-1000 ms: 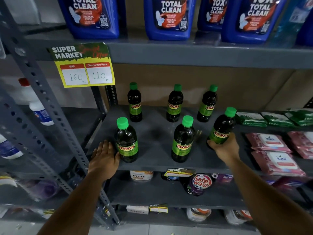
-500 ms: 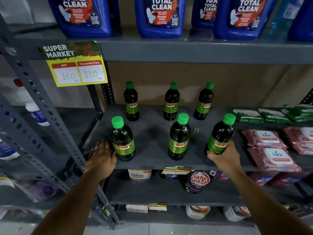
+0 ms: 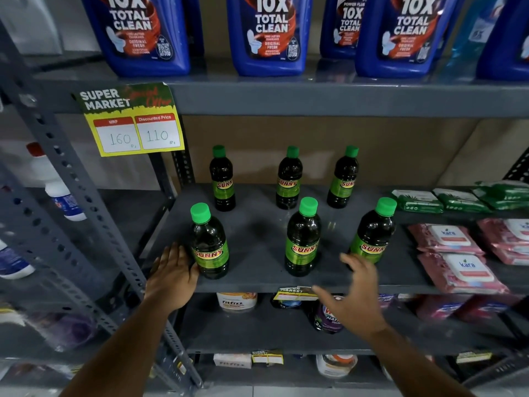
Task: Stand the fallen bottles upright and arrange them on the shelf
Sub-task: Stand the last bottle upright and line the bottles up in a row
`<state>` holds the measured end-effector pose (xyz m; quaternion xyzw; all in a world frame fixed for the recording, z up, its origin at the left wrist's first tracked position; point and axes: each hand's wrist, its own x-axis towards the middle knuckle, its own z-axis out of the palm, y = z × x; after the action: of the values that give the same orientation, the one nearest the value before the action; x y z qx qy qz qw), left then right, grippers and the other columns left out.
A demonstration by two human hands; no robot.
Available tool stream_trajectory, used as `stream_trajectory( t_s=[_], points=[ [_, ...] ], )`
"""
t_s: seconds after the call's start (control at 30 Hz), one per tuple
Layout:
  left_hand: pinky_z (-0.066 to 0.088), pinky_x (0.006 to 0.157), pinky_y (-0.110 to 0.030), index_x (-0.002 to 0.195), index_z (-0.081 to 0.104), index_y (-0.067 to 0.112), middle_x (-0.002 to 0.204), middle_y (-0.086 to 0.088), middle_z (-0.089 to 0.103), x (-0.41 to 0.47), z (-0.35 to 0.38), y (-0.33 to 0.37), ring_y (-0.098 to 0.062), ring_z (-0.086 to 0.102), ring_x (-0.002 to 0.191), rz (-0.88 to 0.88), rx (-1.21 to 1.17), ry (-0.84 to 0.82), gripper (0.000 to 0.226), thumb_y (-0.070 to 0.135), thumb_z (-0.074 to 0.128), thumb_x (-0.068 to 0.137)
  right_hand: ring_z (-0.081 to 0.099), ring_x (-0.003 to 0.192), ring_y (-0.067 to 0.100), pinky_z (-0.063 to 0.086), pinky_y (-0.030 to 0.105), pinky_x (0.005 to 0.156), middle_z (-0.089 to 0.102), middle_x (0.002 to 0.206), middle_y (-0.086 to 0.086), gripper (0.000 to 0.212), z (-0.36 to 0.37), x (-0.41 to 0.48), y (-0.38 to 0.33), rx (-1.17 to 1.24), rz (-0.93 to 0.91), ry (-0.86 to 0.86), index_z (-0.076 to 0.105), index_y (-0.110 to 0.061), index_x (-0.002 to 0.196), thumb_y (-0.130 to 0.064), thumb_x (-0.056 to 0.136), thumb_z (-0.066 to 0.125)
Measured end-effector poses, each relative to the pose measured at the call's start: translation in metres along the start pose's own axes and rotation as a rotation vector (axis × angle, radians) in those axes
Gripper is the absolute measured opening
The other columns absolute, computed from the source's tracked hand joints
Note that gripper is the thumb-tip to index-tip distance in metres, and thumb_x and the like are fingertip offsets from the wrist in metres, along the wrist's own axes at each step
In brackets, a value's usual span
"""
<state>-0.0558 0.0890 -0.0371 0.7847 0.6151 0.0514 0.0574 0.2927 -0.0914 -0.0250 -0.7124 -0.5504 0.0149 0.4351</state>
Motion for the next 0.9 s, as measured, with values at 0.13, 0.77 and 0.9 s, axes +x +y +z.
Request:
stream_trajectory(
  t_s=[0.13,0.77,0.9],
  points=[
    [0.009,0.12,-0.045,0.152,0.009,0.005,0.161,-0.015,0.01,-0.001,-0.002,0.001,-0.029,0.007,0.148,-0.001,0.003,-0.008,0.07,0.048,0.02,0.097,0.036,0.134,-0.005,0.03,0.02,0.108,0.04,0.144,-0.019,0.115,0.02,0.029,-0.021,0.275,0.099,-0.303,0.02,-0.026,0.15,-0.048,0.059,0.086],
    [0.001,0.12,-0.042,0.152,0.001,0.007,0.162,-0.012,-0.002,-0.004,-0.011,0.007,-0.027,-0.004,0.148,-0.014,0.005,-0.098,0.071,0.049,0.013,0.097,0.019,0.138,0.002,0.02,0.022,0.112,0.026,0.152,-0.006,0.099,0.099,0.008,-0.14,0.178,-0.241,-0.473,0.015,-0.026,0.151,-0.048,0.074,0.073],
    [0.002,0.12,-0.043,0.152,0.002,0.005,0.162,-0.015,-0.001,-0.007,-0.013,0.008,-0.029,-0.003,0.148,-0.015,0.007,-0.102,0.07,0.048,0.012,0.097,0.05,0.127,0.018,0.037,0.022,0.093,0.055,0.135,0.0,0.078,0.135,0.033,-0.151,0.257,0.001,-0.56,0.037,-0.023,0.14,-0.028,0.074,0.079]
  ],
)
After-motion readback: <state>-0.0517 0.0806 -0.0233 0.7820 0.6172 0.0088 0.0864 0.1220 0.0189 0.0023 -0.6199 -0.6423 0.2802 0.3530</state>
